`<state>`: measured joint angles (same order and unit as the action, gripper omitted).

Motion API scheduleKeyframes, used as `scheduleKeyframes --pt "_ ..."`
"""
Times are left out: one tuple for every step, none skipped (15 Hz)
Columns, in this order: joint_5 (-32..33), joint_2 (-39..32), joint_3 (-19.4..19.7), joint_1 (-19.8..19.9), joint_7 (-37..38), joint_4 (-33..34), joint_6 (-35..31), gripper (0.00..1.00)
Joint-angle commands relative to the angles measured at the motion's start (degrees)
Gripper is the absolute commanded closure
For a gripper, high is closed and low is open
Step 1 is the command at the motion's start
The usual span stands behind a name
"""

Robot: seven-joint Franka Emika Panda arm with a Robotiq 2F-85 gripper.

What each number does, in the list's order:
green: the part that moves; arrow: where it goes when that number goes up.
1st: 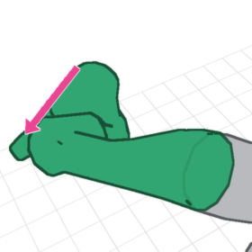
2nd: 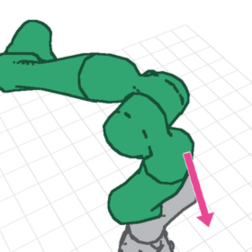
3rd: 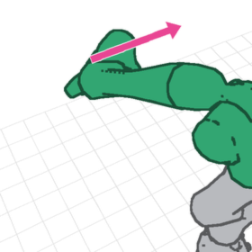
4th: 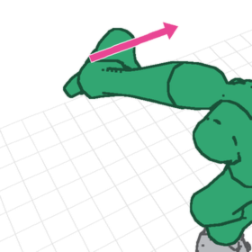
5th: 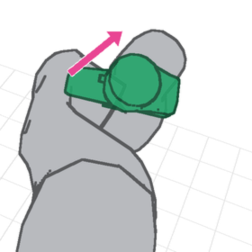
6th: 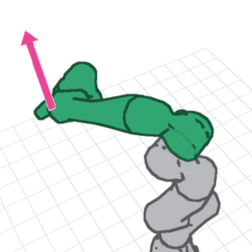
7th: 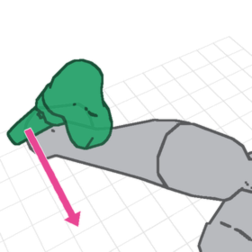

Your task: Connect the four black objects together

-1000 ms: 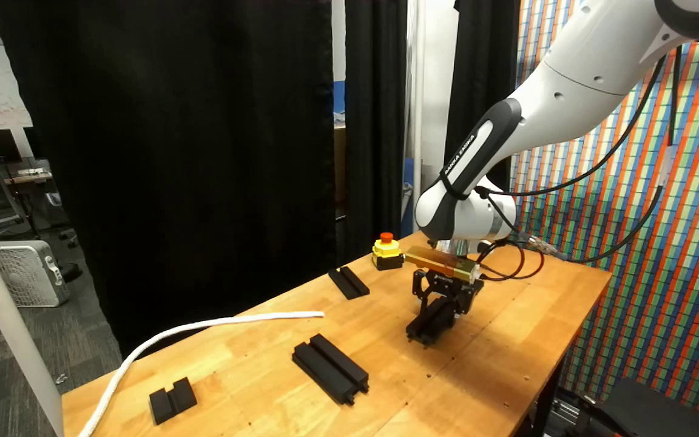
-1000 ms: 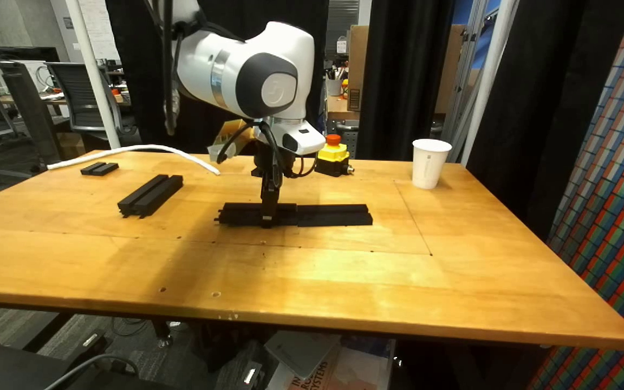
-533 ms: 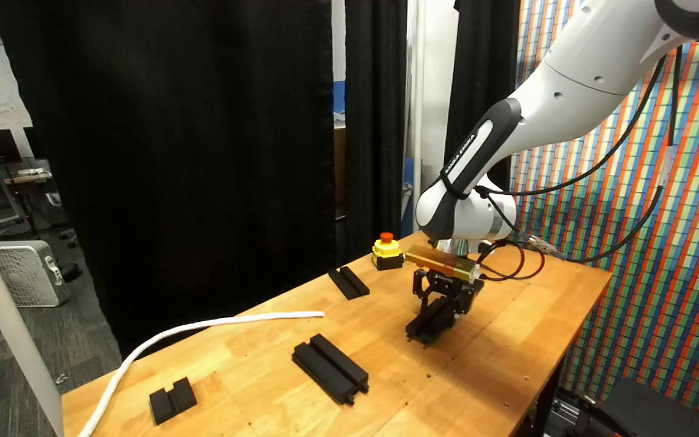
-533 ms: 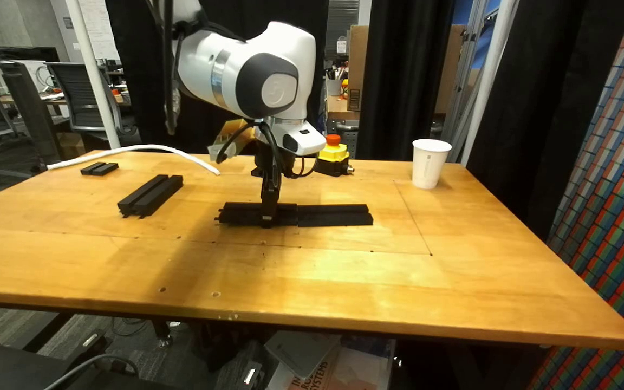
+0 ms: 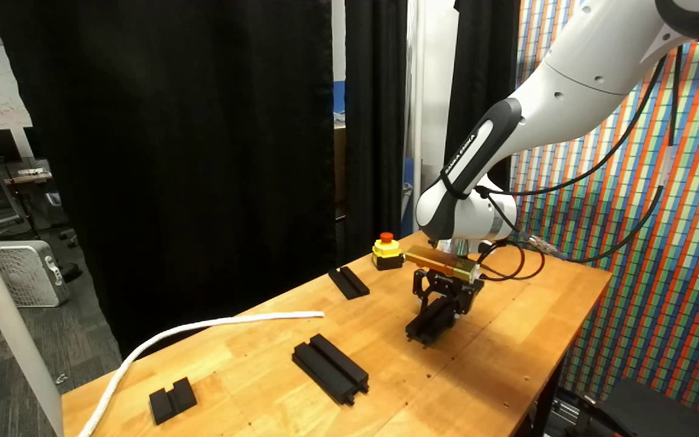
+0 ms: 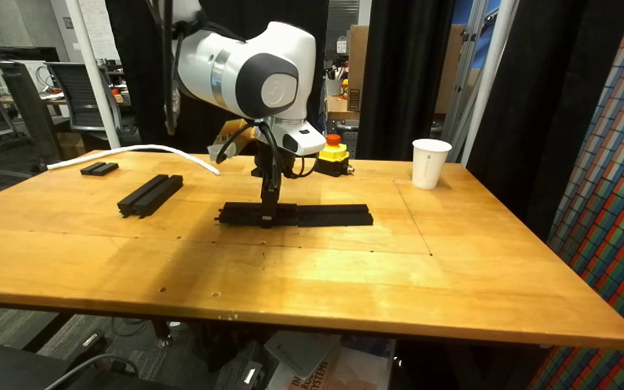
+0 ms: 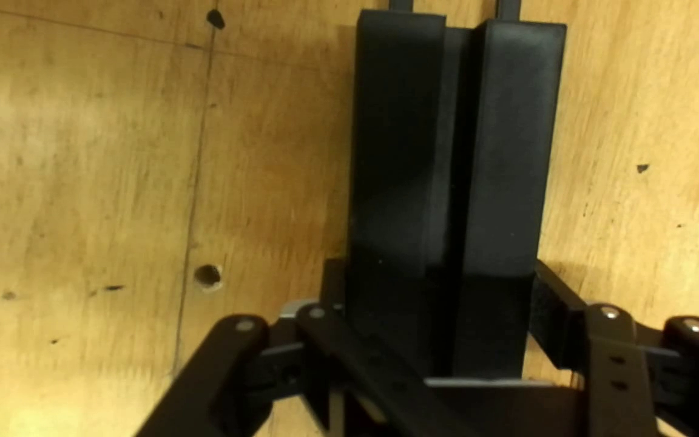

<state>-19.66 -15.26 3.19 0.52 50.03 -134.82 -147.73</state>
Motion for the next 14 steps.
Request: scheduleKeyframes --pt "-1.0 0.9 0.0 0.1 -0.7 -1.6 -0.7 0.53" --pt "-1.1 1.0 0.0 0.0 -0.6 -1.7 -0.7 0.53" --pt "-1.3 1.1 -0.1 0.1 -0.8 -1.8 -0.6 0.53" --pt "-1.3 1.2 -0.2 0.1 -1.0 -1.9 -0.8 0.53" --pt "-1.3 1.3 -0.2 0.0 -0.8 -2.1 -0.8 0.53" --pt "-1.3 1.4 -0.2 0.0 -0.7 -2.2 -0.8 0.53" --pt "-1.4 1.5 -0.2 0.0 -0.7 -2.3 -0.7 0.53" --pt "-1.3 1.5 -0.2 0.0 -0.7 -2.5 -0.7 0.53" --pt "-1.3 1.6 -0.1 0.0 -0.7 -2.6 -0.8 0.53" --pt "-1.2 1.6 -0.1 0.0 -0.6 -2.7 -0.8 0.53" --pt "-1.2 1.6 -0.1 0.0 -0.6 -2.7 -0.8 0.53" --pt "-1.1 1.5 -0.1 0.0 -0.6 -2.6 -0.8 0.53" --pt "-1.1 1.5 -0.1 0.1 -0.7 -2.6 -0.9 0.53" --pt "-1.1 1.3 0.0 0.1 -0.8 -2.5 -0.9 0.53"
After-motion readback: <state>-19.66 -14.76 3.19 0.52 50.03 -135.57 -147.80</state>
